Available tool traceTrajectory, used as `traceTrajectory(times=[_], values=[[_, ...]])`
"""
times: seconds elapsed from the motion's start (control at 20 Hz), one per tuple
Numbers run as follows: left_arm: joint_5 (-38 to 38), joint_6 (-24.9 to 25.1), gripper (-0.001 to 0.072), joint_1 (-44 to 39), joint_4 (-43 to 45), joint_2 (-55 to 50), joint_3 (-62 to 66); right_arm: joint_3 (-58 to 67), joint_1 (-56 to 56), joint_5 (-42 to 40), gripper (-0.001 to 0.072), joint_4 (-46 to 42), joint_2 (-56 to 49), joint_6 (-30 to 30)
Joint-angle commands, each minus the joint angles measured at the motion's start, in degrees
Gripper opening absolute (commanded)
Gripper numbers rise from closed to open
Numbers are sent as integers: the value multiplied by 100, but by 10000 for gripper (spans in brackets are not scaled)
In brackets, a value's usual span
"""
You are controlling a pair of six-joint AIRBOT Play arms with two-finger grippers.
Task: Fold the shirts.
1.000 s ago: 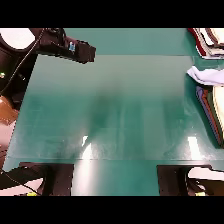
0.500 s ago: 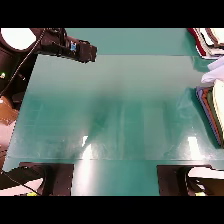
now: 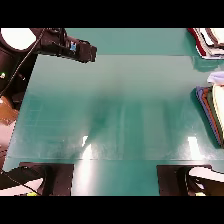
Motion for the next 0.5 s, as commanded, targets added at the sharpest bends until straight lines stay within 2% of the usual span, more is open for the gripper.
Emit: traceTrajectory(times=[0.0,0.25,0.45], values=[[-4,70,23,-2,0,-4,0,-1130,-411,341,19,-1117,614,11],[-52,170,23,-2,0,-2,0,-2874,-979,203,20,-2076,1366,9],[-142,170,23,-2,0,-4,0,-3523,-1329,46,25,-2170,1478,9]])
